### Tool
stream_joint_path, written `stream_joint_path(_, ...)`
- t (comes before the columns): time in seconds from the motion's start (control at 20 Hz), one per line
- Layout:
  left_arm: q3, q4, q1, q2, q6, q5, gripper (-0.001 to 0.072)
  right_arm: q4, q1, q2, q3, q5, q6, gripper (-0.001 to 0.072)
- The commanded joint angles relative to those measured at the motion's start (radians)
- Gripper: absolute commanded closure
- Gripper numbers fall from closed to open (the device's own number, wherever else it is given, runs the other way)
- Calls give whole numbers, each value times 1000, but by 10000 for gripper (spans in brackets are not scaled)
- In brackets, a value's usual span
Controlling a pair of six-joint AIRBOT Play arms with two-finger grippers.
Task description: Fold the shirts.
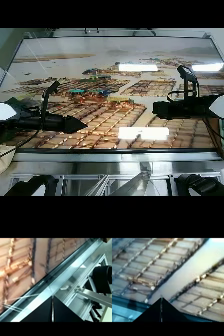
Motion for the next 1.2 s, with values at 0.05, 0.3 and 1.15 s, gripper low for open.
stream_joint_path(0.05, 0, 0, 0, 1, 0, 0, 686, 0, 1, 1, 0, 0, 0, 686)
stream_joint_path(0.3, 13, 8, 22, 1, -7, 22, 383, 0, 1, 1, 0, 0, 0, 687)
stream_joint_path(1.15, 351, 427, 983, -124, -250, -37, -5, 0, 1, 1, 0, 0, 0, 686)
